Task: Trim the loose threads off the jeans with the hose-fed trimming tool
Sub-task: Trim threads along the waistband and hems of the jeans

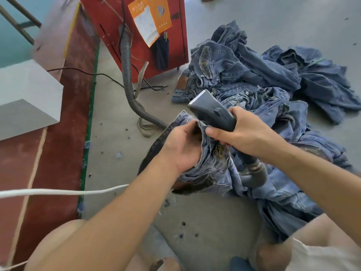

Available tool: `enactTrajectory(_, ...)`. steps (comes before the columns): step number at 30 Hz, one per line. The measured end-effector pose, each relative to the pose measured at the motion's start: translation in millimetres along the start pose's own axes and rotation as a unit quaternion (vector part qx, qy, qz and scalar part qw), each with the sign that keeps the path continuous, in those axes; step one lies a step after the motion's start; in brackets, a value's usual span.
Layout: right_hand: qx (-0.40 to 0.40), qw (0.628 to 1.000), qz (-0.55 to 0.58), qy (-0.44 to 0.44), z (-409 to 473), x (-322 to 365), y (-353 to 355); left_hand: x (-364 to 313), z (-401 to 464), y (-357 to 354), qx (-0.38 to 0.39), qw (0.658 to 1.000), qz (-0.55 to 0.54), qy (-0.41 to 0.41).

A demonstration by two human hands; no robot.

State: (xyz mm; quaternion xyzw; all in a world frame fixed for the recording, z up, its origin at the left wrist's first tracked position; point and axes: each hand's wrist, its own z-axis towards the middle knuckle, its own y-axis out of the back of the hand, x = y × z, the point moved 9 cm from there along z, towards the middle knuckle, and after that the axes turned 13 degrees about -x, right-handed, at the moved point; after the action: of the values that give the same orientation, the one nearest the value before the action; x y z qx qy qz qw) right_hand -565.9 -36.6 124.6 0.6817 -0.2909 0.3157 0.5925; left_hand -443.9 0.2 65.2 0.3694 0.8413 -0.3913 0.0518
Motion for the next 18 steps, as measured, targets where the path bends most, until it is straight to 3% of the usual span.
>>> enactTrajectory(5,-0.097,0.995,0.002,-0.01,-0.1,-0.9,-0.1,-0.1,11.7,-5.9,-0.042,0.997,-0.033,-0.047)
enactTrajectory(9,-0.114,0.993,0.02,-0.014,8.8,-9.6,-0.4,-2.8,9.2,-3.1,-0.034,0.998,-0.042,-0.04)
enactTrajectory(14,-0.111,0.991,0.061,-0.042,19.5,-19.5,1.8,4.8,4.4,-6.0,0.013,0.983,0.177,-0.04)
enactTrajectory(18,-0.099,0.992,0.069,-0.04,19.0,-19.7,-0.3,5.2,3.5,15.7,0.024,0.904,0.423,-0.049)
